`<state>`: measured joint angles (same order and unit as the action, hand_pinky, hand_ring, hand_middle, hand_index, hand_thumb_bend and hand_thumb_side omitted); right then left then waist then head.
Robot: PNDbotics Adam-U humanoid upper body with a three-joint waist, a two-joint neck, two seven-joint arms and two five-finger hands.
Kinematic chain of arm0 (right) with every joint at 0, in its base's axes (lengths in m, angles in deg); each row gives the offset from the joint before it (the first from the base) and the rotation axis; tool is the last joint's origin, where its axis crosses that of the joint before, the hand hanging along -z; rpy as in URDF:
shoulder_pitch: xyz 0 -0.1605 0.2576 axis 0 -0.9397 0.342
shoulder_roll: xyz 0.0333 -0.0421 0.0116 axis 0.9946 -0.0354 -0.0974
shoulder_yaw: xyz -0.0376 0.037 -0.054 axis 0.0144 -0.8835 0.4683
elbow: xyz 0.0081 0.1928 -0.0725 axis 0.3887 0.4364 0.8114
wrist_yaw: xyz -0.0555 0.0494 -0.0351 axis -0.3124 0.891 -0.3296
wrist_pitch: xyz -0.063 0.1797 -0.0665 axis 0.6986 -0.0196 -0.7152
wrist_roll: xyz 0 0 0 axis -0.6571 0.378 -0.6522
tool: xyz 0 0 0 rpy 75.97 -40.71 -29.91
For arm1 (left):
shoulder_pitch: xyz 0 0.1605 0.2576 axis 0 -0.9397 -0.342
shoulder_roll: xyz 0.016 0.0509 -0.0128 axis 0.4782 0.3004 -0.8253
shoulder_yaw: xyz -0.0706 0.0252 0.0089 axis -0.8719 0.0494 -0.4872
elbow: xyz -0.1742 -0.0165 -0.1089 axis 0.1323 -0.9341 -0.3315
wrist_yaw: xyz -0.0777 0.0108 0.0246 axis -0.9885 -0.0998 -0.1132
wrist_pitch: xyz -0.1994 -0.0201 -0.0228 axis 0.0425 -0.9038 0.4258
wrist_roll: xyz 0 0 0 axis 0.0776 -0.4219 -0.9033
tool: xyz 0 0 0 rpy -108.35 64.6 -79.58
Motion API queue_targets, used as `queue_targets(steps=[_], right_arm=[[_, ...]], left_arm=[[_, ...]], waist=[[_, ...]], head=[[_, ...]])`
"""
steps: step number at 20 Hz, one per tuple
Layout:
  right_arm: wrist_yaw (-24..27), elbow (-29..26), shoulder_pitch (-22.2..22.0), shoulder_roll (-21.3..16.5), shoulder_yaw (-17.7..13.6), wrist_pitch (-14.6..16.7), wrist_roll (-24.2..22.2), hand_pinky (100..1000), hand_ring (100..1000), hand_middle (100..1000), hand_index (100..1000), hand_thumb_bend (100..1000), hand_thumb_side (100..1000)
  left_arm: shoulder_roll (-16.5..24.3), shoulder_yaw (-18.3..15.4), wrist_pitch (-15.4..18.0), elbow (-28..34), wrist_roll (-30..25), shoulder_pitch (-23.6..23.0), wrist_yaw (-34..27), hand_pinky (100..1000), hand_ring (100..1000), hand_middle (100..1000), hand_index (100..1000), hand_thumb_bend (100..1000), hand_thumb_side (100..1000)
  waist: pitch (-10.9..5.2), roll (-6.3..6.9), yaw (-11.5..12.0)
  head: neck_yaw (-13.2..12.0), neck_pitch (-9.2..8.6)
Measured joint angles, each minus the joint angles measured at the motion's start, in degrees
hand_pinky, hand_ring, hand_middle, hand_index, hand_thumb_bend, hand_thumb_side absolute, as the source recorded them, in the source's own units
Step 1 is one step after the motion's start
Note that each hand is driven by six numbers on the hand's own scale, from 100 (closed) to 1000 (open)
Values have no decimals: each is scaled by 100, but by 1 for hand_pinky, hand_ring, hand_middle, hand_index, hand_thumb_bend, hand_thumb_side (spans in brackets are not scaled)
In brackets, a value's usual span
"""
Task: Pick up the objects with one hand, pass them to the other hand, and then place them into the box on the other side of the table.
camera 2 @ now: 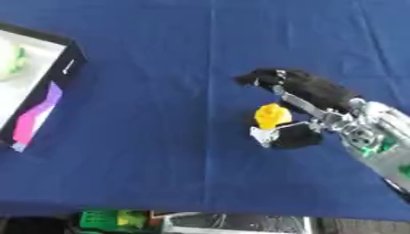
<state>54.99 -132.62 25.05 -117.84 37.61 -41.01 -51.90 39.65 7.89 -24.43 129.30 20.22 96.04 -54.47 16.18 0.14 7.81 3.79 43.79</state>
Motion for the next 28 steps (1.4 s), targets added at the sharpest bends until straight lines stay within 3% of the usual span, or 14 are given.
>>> queue_targets(steps=[4, 8, 13, 17, 22, 28], right_arm=[[268, -3, -360, -412, -473, 541, -417, 957, 928, 867, 985, 170, 371], [260, -4, -508, -518, -686, 677, -348, 943, 898, 827, 974, 191, 320], [465, -5, -545, -518, -686, 442, -151, 937, 874, 794, 942, 156, 282], [536, -5, -520, -518, -719, 170, 86, 942, 879, 792, 954, 177, 306], [247, -6, -606, -494, -694, -156, 256, 958, 905, 818, 976, 207, 283], [-159, -6, -762, -418, -608, -328, 14, 964, 910, 823, 987, 194, 304]], left_arm=[[-57, -181, 818, 497, 1109, -287, -1028, 926, 792, 805, 913, 153, 903], [-161, -197, 1275, 804, 1877, -441, -1519, 931, 793, 798, 898, 145, 903], [-236, -195, 1293, 862, 2178, -508, -1776, 928, 788, 791, 889, 133, 898], [-249, -199, 1250, 880, 2342, -510, -1868, 924, 783, 777, 879, 126, 887], [-291, -200, 1338, 881, 2382, -416, -1899, 922, 782, 768, 877, 116, 877], [-334, -215, 1484, 881, 2345, -399, -1907, 923, 781, 761, 875, 115, 878]], waist=[[61, -54, 34], [125, -74, 88], [197, -106, 153], [268, -139, 216], [401, -172, 377], [487, -217, 485]], head=[[89, -2], [162, -8], [249, -15], [332, -62], [435, -126], [490, -165]])
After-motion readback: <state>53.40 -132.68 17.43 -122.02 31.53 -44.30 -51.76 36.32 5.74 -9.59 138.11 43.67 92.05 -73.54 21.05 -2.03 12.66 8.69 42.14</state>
